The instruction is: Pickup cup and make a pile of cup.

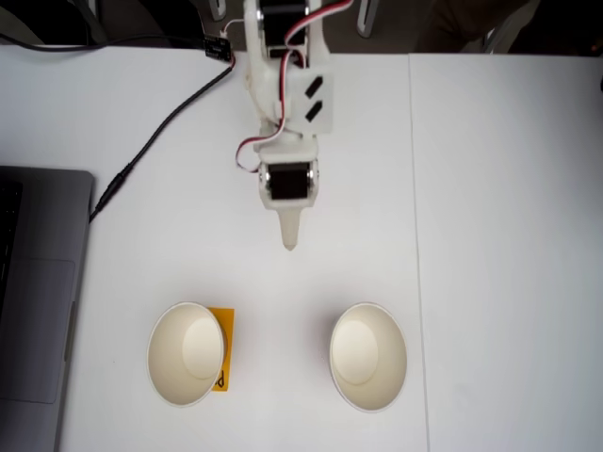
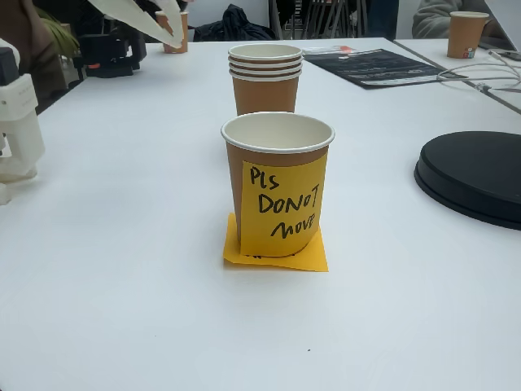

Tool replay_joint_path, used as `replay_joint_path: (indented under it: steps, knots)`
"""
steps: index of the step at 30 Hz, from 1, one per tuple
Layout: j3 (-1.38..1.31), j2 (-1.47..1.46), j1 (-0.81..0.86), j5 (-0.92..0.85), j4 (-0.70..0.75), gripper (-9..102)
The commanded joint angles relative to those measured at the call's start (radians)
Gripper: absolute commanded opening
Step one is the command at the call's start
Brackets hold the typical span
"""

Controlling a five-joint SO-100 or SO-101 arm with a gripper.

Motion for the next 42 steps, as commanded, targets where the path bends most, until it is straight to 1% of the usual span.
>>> replay_joint_path:
  steps: [1,14,20,27,35,42]
  knots:
    - [-0.209,-0.064,0.049,0.0,-0.012,-6]
    - [-0.423,-0.204,0.193,-0.009,-0.011,-6]
    - [-0.483,-0.262,0.242,-0.009,-0.011,-6]
    - [-0.54,-0.314,0.265,-0.011,-0.011,-6]
    - [-0.663,-0.439,0.302,-0.011,-0.011,-6]
    - [-0.683,-0.469,0.304,-0.011,-0.011,-6]
